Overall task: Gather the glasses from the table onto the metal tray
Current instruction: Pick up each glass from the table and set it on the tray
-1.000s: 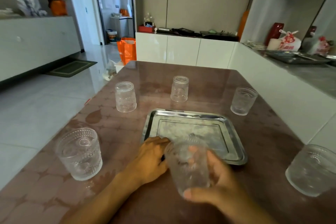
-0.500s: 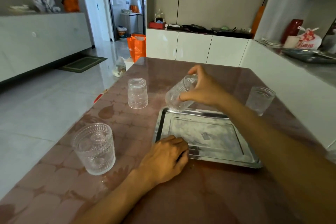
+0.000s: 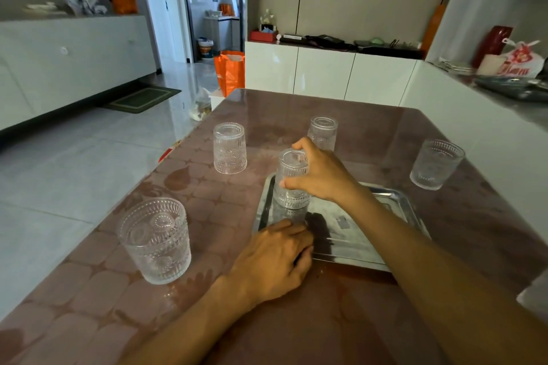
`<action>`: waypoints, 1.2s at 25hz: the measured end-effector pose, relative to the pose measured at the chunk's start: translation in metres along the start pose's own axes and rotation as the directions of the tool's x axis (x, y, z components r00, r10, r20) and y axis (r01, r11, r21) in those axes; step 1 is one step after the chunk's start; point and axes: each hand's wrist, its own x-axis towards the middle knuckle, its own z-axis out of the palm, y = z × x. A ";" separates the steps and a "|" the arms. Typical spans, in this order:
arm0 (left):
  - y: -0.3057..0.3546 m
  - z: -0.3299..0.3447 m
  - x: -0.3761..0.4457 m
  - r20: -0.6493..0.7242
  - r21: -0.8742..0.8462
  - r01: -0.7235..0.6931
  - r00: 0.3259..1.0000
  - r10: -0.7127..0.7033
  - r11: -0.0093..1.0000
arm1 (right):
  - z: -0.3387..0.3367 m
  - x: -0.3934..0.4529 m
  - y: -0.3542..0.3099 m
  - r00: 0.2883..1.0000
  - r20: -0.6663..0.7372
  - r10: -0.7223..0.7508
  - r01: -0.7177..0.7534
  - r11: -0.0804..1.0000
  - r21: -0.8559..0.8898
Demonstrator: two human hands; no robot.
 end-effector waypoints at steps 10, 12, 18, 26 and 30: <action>0.015 -0.022 -0.001 0.132 -0.075 0.156 0.981 -0.145 0.985 | 0.006 -0.055 -0.001 0.957 -0.246 0.151 -0.069 0.947 0.314; 0.028 -0.035 -0.007 0.073 -0.199 0.165 0.985 -0.154 0.966 | 0.011 -0.084 -0.003 0.963 -0.244 0.117 -0.020 0.931 0.364; 0.013 -0.105 -0.081 -0.390 0.299 0.525 0.829 -0.401 0.797 | 0.012 -0.164 -0.012 0.990 0.040 0.135 -0.128 0.739 0.661; -0.005 -0.143 -0.070 -0.244 0.132 0.603 0.789 -0.564 0.787 | 0.011 -0.173 -0.059 0.870 0.485 0.086 -0.488 0.289 0.824; 0.035 -0.126 -0.045 -0.301 -0.103 0.136 0.940 -0.162 0.985 | 0.012 -0.168 -0.061 0.825 0.564 0.027 -0.564 -0.013 0.826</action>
